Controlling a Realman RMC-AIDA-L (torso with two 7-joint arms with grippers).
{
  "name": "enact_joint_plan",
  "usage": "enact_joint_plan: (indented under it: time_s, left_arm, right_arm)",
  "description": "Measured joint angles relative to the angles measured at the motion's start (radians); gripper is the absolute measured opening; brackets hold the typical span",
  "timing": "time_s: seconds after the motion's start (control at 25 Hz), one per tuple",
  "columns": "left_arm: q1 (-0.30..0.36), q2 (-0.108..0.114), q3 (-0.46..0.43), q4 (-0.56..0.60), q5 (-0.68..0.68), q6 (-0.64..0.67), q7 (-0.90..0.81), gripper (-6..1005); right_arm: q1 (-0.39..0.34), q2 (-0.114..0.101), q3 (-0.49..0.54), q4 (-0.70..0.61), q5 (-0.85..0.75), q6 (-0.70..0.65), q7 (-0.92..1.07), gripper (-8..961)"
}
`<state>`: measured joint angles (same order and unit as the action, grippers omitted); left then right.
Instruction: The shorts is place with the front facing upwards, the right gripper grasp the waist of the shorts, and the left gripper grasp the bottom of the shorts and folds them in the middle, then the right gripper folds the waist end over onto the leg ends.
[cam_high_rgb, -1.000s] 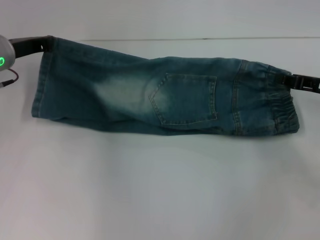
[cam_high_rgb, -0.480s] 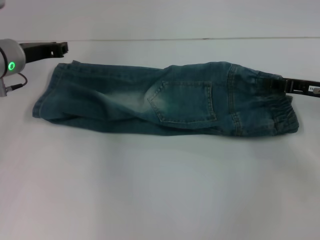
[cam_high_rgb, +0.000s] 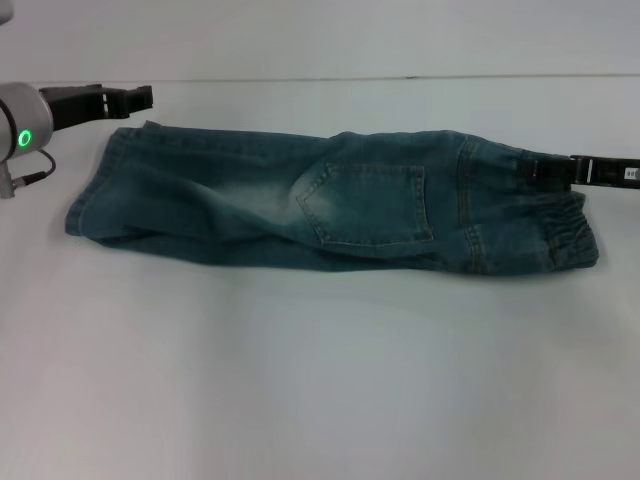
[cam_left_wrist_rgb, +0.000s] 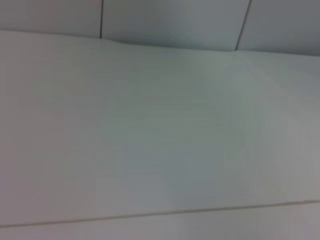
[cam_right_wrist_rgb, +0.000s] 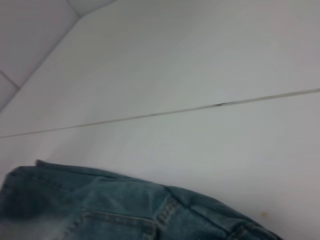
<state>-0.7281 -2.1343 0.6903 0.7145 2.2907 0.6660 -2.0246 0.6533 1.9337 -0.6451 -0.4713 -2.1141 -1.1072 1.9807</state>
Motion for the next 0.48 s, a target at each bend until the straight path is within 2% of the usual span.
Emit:
enact_joint_plan:
  time_s: [0.12,0.32,0.36,0.44,0.48]
  left_arm:
    - [0.019,-0.019,0.005,0.042,-0.024,0.016,0.02,706]
    - [0.031,-0.023,0.006,0.05,-0.072,0.045,0.057,901]
    - [0.031,-0.023,0.006,0.05,-0.077,0.048,0.06,904]
    - [0.034,-0.023,0.006,0.049,-0.082,0.055,0.063,911]
    - [0.036,-0.023,0.006,0.05,-0.084,0.063,0.063,914]
  right_arm:
    - [0.002,-0.015,-0.001,-0.025,-0.001,-0.051,0.028,562]
    - [0.005,-0.022,-0.006,-0.098,-0.019,-0.086,0.099,660]
    - [0.01,-0.024,-0.012,-0.114,-0.04,-0.088,0.12,680]
    - [0.024,-0.03,-0.022,-0.141,-0.094,-0.097,0.161,910]
    - [0.03,-0.033,-0.025,-0.149,-0.113,-0.102,0.177,912]
